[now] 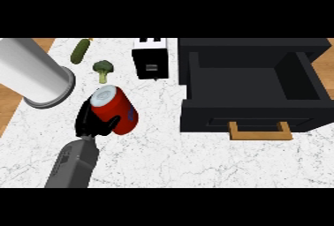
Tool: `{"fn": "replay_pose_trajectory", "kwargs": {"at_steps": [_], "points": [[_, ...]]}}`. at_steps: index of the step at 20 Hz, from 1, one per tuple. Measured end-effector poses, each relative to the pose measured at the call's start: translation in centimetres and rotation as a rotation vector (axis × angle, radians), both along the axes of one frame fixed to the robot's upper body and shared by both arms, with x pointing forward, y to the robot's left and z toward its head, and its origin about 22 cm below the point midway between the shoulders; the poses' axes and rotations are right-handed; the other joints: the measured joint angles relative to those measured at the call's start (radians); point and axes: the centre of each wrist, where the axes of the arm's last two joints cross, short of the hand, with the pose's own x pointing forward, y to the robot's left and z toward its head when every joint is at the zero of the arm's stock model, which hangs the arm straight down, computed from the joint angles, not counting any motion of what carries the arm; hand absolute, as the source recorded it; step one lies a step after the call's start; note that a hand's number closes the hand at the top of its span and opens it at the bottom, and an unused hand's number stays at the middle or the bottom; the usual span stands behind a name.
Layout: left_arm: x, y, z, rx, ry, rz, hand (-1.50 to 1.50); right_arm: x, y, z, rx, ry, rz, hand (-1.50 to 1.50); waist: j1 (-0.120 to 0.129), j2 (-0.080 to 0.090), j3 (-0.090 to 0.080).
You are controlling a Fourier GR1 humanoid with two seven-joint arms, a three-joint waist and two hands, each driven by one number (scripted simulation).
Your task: Pick up the can, place it into the drawer and close the drawer
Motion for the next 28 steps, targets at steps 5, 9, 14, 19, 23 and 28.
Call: {"fn": "replay_pose_trajectory", "kwargs": {"at_steps": [5,9,14,19,23,28], "points": [[1.3,-2.3,5.0,0.037,-0.05,0.044,1.5,0.1,0.3,-0.1,0.006,0.003,-0.007,-1.5,-0.003,0.001,0.0],[1.9,-3.8,9.0,0.067,-0.071,0.049,1.5,-0.4,0.1,-0.3,0.005,-0.002,-0.002,-1.5,-0.006,0.001,0.0],[1.9,-5.4,12.8,0.092,-0.093,0.041,1.5,-0.2,0.5,0.0,0.016,0.003,0.0,-1.5,-0.007,0.003,0.0],[2.8,-7.8,16.6,0.116,-0.116,0.044,1.5,0.1,0.5,0.0,0.019,-0.005,0.003,-1.5,-0.011,0.004,0.0],[4.2,-10.0,18.6,0.125,-0.124,0.038,1.5,-0.2,0.8,0.2,0.02,-0.007,0.011,-1.5,-0.017,0.005,-0.001],[5.2,-12.7,20.8,0.129,-0.129,0.028,1.5,0.3,0.7,0.1,0.019,-0.008,0.005,-1.5,-0.017,0.006,-0.001]]}}
